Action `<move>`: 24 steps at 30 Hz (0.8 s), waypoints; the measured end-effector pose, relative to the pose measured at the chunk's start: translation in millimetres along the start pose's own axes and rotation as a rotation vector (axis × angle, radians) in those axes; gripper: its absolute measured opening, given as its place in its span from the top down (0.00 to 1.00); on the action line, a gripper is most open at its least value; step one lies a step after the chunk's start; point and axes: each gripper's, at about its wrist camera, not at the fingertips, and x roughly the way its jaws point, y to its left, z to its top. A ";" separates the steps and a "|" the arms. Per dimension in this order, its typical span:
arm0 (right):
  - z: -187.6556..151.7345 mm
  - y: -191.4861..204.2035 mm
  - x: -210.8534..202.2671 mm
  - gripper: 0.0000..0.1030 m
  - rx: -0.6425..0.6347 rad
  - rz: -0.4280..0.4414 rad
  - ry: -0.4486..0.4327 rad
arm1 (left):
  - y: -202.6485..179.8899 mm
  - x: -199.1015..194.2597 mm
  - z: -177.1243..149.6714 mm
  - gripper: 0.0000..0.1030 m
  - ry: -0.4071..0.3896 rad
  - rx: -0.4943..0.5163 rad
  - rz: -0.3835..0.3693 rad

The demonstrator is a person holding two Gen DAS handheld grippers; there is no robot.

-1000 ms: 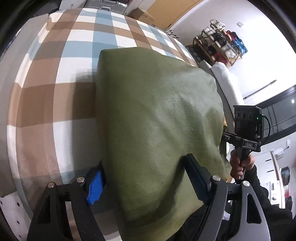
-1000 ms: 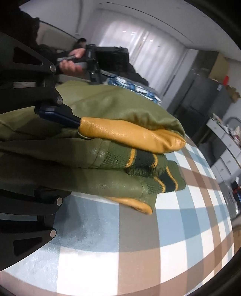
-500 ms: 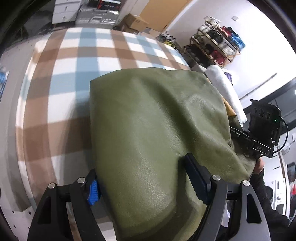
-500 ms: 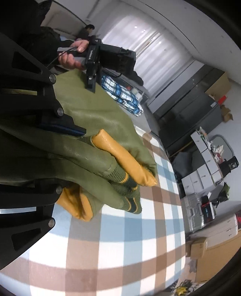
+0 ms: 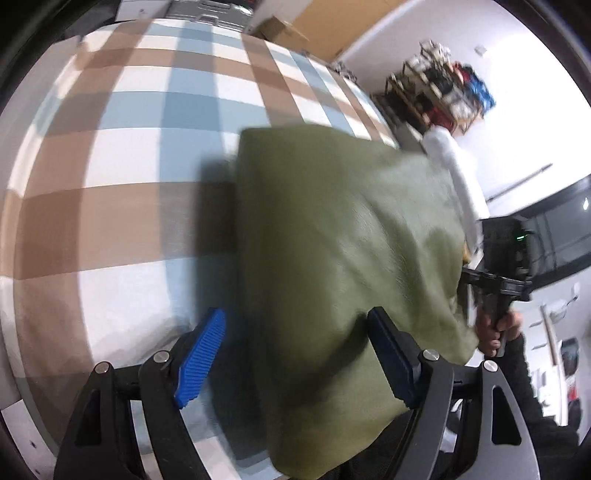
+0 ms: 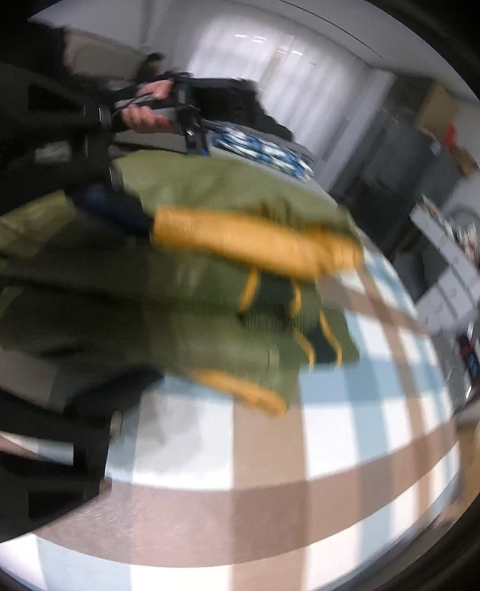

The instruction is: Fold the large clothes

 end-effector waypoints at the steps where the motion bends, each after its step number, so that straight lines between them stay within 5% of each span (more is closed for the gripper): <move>1: 3.1 -3.5 4.8 0.21 0.022 0.035 0.018 | 5.8 -0.3 1.8 0.27 0.003 -0.007 -0.025; 7: 4.6 -1.4 26.6 0.23 0.030 0.072 0.027 | 5.9 16.1 9.4 0.27 0.039 0.016 -0.089; 9: -4.3 2.8 20.6 0.44 0.007 0.072 -0.017 | 5.5 19.0 12.7 0.30 0.052 0.026 -0.138; 15: -30.7 42.3 -2.3 0.63 -0.155 -0.054 -0.147 | -23.2 12.2 16.5 0.42 0.050 0.148 -0.067; 24: -27.1 66.0 -44.2 0.68 -0.235 -0.062 -0.273 | -48.6 9.4 23.1 0.45 0.040 0.159 -0.077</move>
